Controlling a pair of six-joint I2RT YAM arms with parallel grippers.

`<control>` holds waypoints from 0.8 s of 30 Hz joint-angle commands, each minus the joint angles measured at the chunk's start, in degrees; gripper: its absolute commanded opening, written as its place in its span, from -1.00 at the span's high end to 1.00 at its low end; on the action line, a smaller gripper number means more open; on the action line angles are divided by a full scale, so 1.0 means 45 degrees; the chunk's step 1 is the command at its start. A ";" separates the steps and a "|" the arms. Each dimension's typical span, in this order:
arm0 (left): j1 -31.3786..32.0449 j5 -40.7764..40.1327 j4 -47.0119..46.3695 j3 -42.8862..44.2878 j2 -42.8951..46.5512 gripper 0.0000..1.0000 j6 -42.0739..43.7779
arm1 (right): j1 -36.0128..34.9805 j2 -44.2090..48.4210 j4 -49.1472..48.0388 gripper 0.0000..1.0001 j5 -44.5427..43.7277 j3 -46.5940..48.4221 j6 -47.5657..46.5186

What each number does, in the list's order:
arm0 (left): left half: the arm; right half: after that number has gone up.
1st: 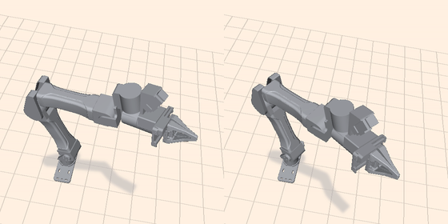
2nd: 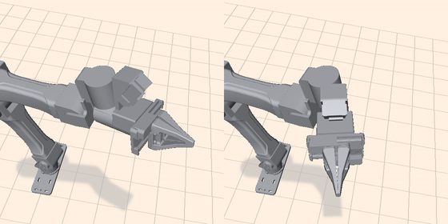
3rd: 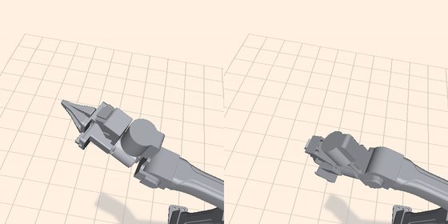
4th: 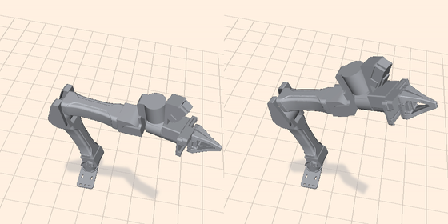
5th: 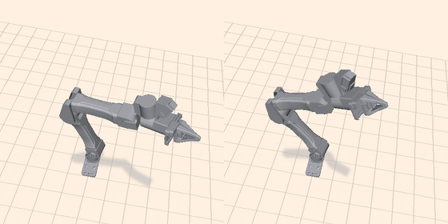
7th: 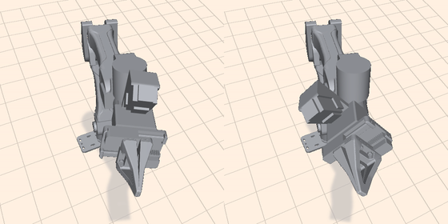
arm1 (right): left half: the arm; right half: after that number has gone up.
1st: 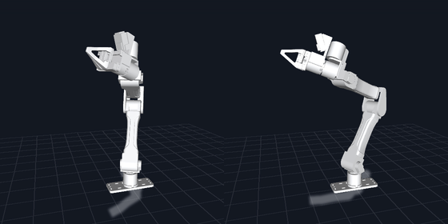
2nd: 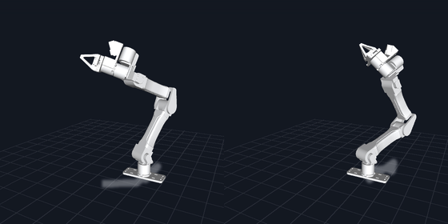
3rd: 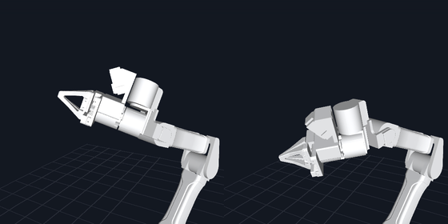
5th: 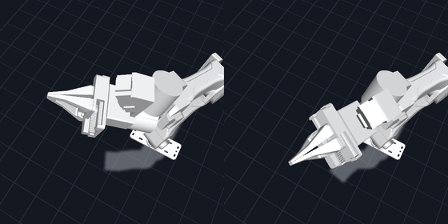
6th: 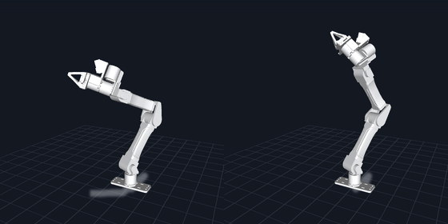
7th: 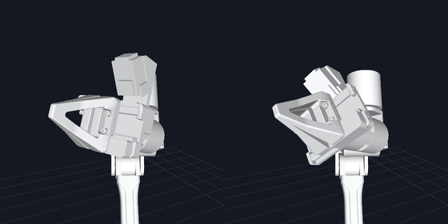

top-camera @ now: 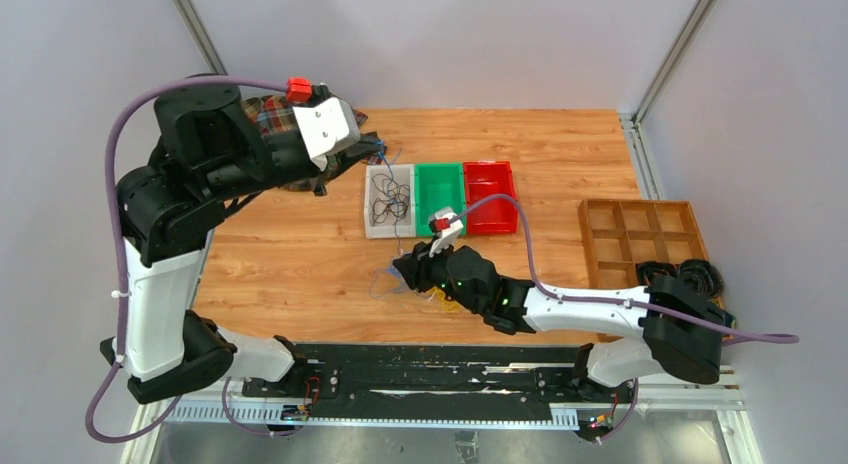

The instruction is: Untangle the cables

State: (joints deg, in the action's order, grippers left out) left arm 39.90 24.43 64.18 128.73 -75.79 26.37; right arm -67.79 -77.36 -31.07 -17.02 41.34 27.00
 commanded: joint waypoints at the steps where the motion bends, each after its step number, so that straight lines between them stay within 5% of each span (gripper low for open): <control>1: 0.0123 -0.2125 -0.0330 0.1421 -0.0419 0.99 0.1137 | 0.0229 -0.0302 -0.0444 0.42 -0.0573 -0.0702 0.0691; 24: 0.0128 -0.6180 -0.8165 0.1297 0.0263 0.99 0.3076 | 0.0318 -0.1332 -0.0067 0.31 -0.0436 -0.1357 0.1107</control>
State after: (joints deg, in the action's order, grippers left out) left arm 39.94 0.54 37.23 132.64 -74.26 37.60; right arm -67.09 -82.26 -31.68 -18.20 36.75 30.70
